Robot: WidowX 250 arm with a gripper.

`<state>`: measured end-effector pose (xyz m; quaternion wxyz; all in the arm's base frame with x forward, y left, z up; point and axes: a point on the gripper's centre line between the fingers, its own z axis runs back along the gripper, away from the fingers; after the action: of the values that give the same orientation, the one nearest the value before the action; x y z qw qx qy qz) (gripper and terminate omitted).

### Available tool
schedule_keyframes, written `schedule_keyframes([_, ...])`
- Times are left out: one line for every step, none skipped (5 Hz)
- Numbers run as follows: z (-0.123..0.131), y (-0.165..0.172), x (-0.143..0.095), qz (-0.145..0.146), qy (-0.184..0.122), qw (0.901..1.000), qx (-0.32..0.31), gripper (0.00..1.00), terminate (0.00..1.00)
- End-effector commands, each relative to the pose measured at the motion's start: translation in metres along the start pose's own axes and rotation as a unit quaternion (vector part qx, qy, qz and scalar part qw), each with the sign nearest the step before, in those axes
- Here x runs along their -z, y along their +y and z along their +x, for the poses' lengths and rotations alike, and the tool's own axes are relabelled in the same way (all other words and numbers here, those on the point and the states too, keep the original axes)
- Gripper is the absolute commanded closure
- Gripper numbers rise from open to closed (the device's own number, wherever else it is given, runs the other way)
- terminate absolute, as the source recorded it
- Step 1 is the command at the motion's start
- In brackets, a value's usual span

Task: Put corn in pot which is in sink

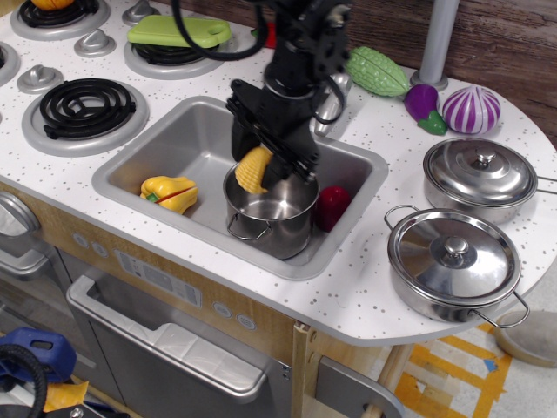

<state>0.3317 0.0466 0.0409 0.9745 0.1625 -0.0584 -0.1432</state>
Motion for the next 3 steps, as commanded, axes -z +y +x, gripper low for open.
schedule_keyframes([0.0139,0.0341,0.0037,0.011,-0.076,0.9969,0.022,0.0,0.0])
schedule_keyframes([0.0139,0.0341,0.0037,0.011,-0.076,0.9969,0.022,0.0,0.0])
schedule_keyframes([0.0139,0.0341,0.0037,0.011,-0.076,0.9969,0.022,0.0,0.0])
